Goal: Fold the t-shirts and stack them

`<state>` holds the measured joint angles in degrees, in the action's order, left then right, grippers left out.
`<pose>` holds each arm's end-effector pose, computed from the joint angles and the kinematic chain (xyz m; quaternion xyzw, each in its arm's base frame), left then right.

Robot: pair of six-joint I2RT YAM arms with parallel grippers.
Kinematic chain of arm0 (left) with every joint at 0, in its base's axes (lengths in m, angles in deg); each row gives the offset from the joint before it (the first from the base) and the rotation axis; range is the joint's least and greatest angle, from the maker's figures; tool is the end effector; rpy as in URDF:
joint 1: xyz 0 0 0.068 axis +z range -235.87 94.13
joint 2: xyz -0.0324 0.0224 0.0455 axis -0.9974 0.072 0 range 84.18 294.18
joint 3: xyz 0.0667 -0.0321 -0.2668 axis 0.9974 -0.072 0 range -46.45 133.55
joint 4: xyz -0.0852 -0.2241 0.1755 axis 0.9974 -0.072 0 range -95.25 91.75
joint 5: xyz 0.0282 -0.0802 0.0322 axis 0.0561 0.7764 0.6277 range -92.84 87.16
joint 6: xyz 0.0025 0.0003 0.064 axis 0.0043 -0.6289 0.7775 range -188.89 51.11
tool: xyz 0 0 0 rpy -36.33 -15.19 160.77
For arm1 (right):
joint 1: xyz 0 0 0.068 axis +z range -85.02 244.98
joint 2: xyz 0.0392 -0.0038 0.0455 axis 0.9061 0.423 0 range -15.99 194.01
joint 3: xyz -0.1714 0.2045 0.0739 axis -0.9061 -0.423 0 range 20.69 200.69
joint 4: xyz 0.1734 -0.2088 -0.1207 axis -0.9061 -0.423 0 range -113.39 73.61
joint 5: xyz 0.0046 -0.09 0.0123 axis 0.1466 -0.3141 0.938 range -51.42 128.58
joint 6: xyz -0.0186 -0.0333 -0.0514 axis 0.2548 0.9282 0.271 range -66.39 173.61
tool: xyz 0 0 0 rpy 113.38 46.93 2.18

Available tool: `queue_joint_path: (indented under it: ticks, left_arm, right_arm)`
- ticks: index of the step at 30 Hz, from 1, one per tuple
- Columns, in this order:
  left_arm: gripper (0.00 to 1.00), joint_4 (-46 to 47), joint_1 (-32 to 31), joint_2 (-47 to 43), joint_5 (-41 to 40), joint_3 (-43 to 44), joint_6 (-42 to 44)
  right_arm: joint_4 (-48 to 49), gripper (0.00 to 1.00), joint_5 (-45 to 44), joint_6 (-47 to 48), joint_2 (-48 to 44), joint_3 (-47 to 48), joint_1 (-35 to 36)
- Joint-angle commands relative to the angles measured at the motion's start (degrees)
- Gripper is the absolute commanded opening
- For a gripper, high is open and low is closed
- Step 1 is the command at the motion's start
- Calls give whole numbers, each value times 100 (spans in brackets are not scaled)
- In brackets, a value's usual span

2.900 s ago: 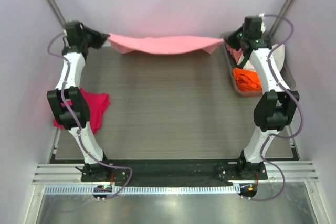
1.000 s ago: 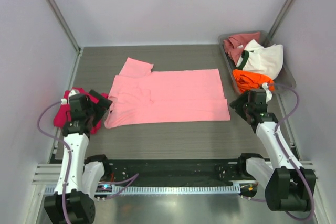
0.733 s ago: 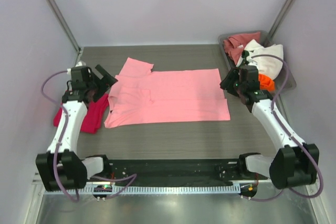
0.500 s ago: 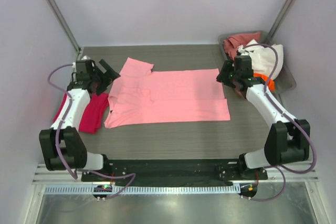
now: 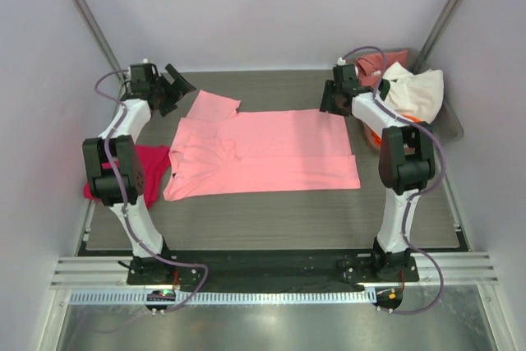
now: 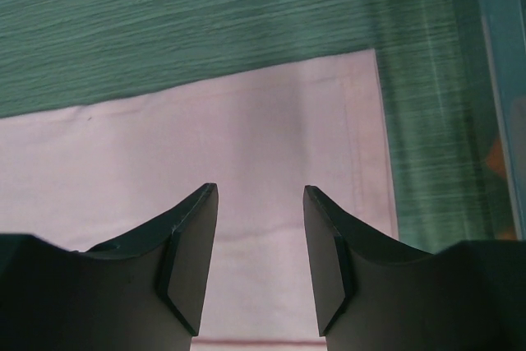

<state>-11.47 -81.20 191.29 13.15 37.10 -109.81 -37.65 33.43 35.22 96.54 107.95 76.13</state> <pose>0.4790 0.0255 0.2389 -0.2856 0.8404 -0.2562 0.3828 0.4806 0.0902 0.2053 0.0751 0.9250 0.0540 0.3684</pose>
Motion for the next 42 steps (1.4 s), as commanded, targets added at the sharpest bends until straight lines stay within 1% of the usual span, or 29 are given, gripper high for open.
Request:
queue_joint_path:
  ticks: [1,2,3,5,6,9,10,11,13,14,17,21,24,25,26,30,31,32,33,34,39,42]
  left_arm:
    - [100,20,-36,467,124,644,199]
    - [100,20,-45,747,124,767,217]
    - [100,3,-45,915,124,1073,243]
    - [100,-154,-97,1188,28,1417,269]
    - [99,-216,-106,1494,-42,1767,304]
    - [97,-664,-176,2023,-26,2454,340]
    - [96,-813,-194,2381,-34,2969,357]
    - [95,-1119,-229,2533,-69,3192,366]
    - [94,-1463,-273,2936,-26,3727,401]
    - [94,-1526,-299,3025,-8,3852,419]
    - [94,-1614,-343,3228,-8,4037,436]
    - [93,-1641,-344,3272,44,4046,533]
    - [93,-1702,-352,3290,1,4046,665]
    - [92,-1711,-352,3290,1,4038,682]
    - [92,-1702,-352,3316,-43,4046,700]
    - [91,-1781,-352,3474,-131,4213,735]
    - [90,-1886,-352,3544,-157,4379,744]
    - [84,-1948,-352,3606,-166,4476,735]
    - [80,-2018,-344,3763,-166,4599,744]
    - [79,-2158,-352,3834,-158,4800,744]
    - [78,-2238,-361,4011,-254,4969,744]
    - [76,-2229,-379,4107,-316,5074,735]
  right_arm:
    - [-326,52,-608,169,504,808,27]
    - [-396,52,-697,178,637,975,35]
    - [-519,52,-742,204,760,1299,36]
    - [-651,53,-873,196,1146,1617,27]
    - [-739,53,-917,196,1279,1862,35]
    - [-818,54,-1356,178,1596,2154,36]
    - [-827,55,-1540,178,1649,2198,27]
    - [-836,55,-1612,178,1702,2233,35]
    - [-836,57,-1734,204,1825,2277,36]
    - [-854,57,-1761,213,1860,2304,36]
    - [-871,58,-1779,213,2027,2365,36]
    - [-924,56,-1709,169,2273,2488,27]
    - [-950,50,-1691,134,2405,2532,35]
    - [-942,42,-1700,143,2440,2532,27]
    - [-942,39,-1700,134,2449,2541,27]
    - [-933,39,-1849,178,2440,2550,27]
    - [-942,36,-1850,196,2440,2541,27]
    - [-933,36,-1841,204,2458,2550,35]
    - [-942,36,-1823,204,2458,2550,27]
    - [-933,34,-1823,213,2458,2550,35]
    - [-933,34,-1779,222,2432,2524,35]
    - [-933,34,-1770,222,2414,2497,36]
